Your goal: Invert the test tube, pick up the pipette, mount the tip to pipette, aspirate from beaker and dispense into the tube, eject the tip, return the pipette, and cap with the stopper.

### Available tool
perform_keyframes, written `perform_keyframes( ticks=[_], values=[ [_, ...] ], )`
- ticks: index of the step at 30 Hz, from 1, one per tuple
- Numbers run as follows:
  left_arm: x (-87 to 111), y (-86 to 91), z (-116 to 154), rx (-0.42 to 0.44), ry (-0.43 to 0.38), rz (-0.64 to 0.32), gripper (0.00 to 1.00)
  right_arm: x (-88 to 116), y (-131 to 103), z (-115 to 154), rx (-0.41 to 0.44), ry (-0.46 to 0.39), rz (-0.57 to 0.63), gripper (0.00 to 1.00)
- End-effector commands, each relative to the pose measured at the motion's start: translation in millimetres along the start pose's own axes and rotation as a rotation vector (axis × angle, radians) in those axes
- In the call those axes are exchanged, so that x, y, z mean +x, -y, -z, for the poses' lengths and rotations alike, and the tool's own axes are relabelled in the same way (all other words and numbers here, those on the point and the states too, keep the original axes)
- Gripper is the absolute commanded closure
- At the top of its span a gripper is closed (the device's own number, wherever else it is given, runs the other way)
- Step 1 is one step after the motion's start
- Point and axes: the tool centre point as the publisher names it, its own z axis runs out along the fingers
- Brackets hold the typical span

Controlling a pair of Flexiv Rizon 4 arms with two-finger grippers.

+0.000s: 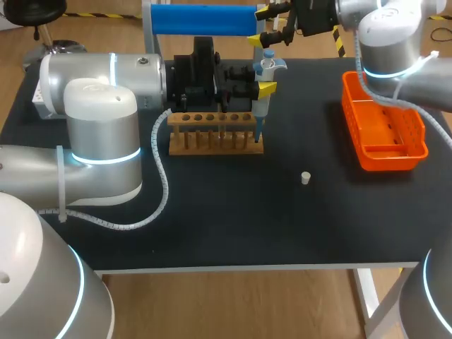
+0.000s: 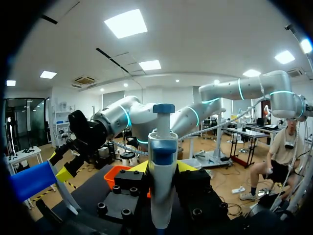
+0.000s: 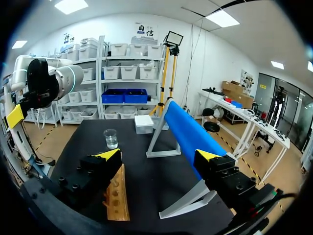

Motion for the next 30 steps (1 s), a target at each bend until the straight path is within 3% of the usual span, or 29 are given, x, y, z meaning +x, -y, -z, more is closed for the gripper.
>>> perform_keyframes(
  ticks=[1, 16, 30],
  values=[
    [0.6, 0.4, -1, 0.001, 0.002, 0.001, 1.00, 0, 0, 1, 0.003, 0.000, 0.000, 0.00],
    [-5.6, -1.9, 5, -0.006, 0.016, -0.003, 1.00, 0, 0, 1, 0.003, 0.000, 0.000, 0.00],
    [-67.5, -19.3, 97, -0.158, 0.263, -0.015, 1.00, 0, 0, 1, 0.003, 0.000, 0.000, 0.00]
  ],
)
